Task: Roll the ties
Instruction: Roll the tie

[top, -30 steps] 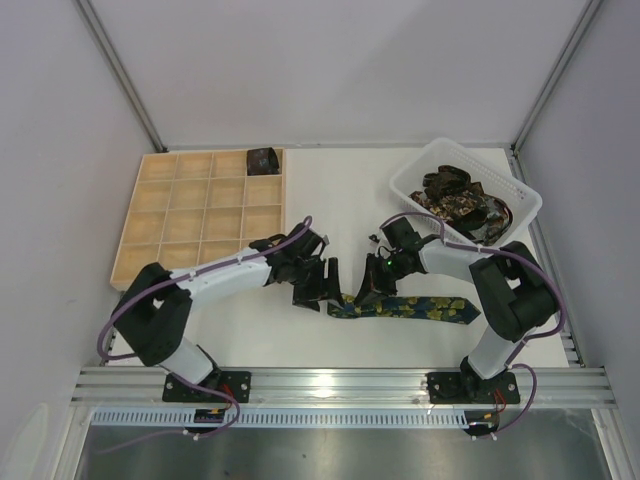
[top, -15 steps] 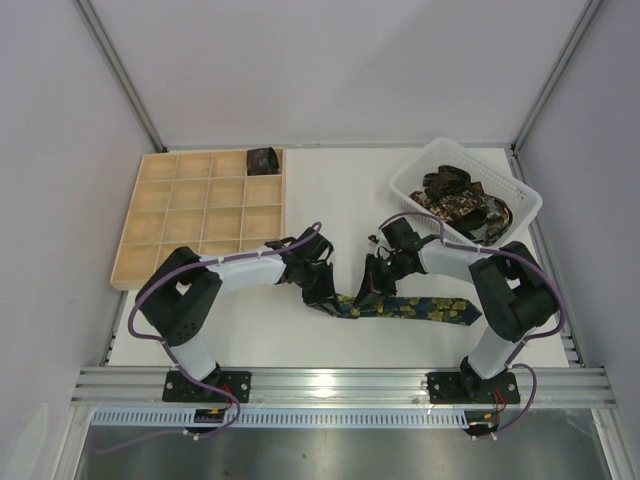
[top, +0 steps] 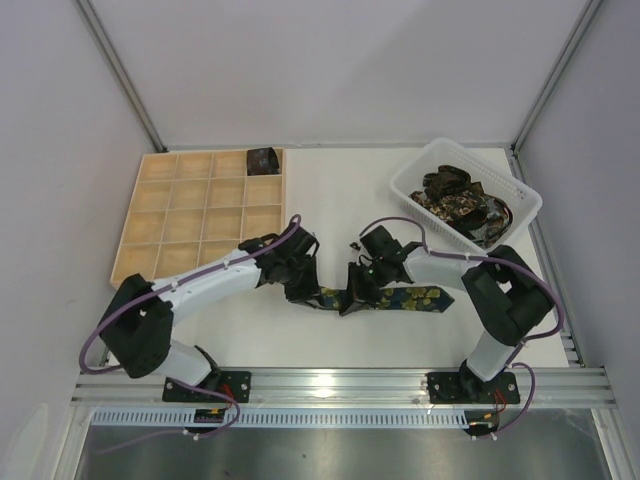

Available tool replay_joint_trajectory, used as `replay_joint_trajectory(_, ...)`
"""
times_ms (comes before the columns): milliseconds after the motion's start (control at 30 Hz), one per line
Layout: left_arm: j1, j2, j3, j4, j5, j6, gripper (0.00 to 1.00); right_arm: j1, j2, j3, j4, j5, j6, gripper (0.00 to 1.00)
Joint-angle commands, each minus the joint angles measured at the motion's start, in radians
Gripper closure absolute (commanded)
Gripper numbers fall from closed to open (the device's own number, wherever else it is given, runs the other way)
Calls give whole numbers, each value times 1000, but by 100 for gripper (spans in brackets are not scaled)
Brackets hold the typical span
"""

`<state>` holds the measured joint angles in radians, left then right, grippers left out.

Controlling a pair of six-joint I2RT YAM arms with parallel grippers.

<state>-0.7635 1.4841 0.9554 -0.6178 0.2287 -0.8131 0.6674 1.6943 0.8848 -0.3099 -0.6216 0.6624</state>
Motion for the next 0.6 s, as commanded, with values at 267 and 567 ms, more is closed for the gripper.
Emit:
replay_joint_trajectory(267, -8, -35, 32, -119, -95, -43, 99, 24, 77, 146, 54, 22, 51, 100)
replay_joint_trajectory(567, -8, 13, 83, -111, -109, -34, 100, -55, 93, 174, -27, 89, -17, 100)
